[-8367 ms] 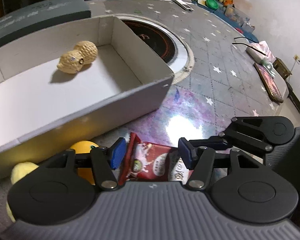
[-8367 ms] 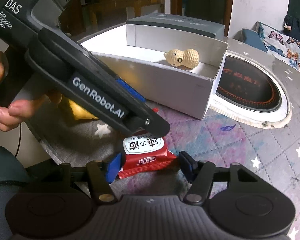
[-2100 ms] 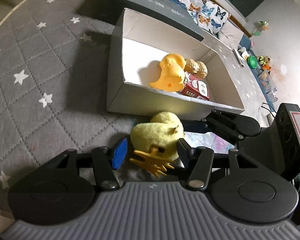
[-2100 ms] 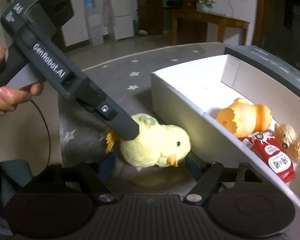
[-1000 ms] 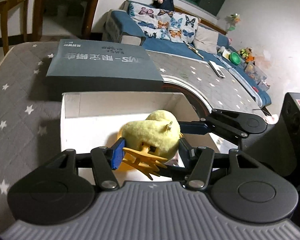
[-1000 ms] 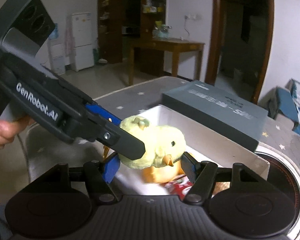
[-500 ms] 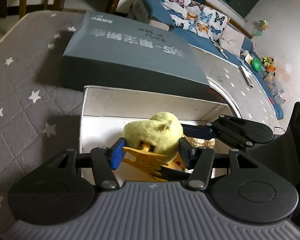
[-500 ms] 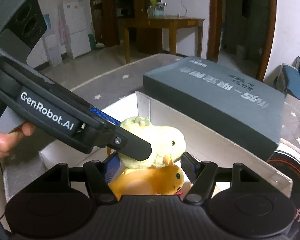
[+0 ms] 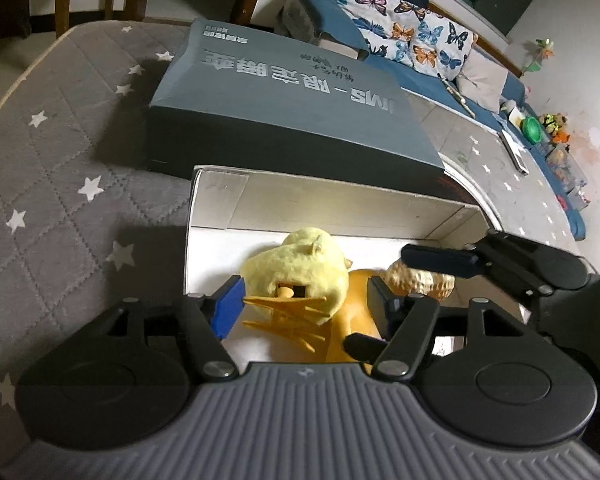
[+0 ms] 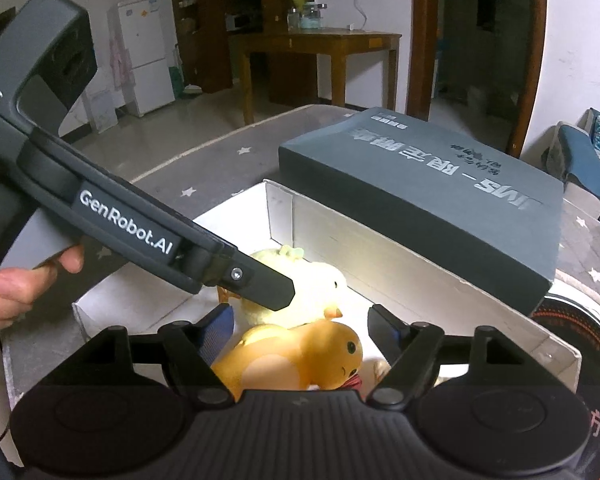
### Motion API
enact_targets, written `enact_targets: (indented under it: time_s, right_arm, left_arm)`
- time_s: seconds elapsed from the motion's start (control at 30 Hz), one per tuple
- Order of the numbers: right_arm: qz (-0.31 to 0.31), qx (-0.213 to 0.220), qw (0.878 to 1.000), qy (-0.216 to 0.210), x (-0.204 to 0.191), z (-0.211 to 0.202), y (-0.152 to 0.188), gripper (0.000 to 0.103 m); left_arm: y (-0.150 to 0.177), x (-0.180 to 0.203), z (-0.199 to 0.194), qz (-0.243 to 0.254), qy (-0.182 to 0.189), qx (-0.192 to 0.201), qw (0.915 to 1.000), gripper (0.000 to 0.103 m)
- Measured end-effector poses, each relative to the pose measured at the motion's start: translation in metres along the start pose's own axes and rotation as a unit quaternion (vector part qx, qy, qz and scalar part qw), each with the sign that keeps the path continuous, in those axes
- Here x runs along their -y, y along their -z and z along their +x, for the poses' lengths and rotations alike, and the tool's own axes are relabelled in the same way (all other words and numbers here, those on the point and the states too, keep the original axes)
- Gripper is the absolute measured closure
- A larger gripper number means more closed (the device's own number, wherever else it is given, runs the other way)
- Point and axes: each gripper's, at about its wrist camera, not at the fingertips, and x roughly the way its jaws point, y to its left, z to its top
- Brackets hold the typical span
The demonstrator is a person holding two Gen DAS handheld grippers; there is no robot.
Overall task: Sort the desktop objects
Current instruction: 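Lower the chick plush into the white box and open the left gripper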
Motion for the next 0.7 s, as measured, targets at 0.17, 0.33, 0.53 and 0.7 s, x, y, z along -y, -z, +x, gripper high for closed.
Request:
enact_targets:
  time_s: [0.17, 0.33, 0.53, 0.7]
  right_arm:
    - [0.006, 0.014, 1.000, 0.007, -0.004, -0.018, 0.003, 0.021]
    - [0.017, 0.021, 0.999, 0.020, -0.008, -0.035, 0.010, 0.020]
    - [0.039, 0.023, 0.998, 0.042, -0.011, -0.049, 0.019, 0.016]
    - [0.061, 0.024, 0.996, 0.061, -0.011, -0.061, 0.028, 0.014]
  left_arm:
    - [0.008, 0.012, -0.015, 0.015, -0.015, 0.017, 0.9996, 0.025]
    - [0.019, 0.031, -0.031, 0.043, -0.051, 0.042, 0.9969, 0.016]
    - [0.031, 0.047, -0.046, 0.059, -0.090, 0.072, 0.9916, 0.007]
    - [0.040, 0.058, -0.057, 0.067, -0.108, 0.094, 0.9874, 0.007]
